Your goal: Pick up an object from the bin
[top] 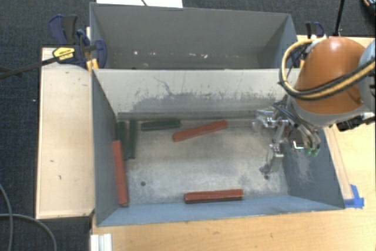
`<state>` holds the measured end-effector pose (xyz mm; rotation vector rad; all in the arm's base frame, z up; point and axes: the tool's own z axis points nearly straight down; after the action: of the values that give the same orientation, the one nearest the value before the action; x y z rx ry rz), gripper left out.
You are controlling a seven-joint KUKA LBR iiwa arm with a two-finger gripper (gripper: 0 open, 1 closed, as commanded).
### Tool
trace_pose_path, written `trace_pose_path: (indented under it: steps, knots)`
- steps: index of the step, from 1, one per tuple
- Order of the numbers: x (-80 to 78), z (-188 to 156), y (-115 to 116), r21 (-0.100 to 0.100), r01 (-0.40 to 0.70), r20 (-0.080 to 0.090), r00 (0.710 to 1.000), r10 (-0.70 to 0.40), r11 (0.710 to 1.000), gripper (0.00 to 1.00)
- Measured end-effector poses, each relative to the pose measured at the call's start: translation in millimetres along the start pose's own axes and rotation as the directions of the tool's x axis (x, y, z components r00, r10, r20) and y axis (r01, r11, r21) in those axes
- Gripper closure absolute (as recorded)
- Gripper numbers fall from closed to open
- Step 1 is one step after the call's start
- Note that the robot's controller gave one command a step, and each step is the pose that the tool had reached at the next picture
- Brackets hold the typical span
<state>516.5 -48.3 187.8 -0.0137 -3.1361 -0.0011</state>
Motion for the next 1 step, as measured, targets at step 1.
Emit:
trace_pose_path:
  steps: [1]
  knots:
    - [33.4,117.0,86.4,0.004,0.261,0.019,0.965,-0.261,0.965,0.00]
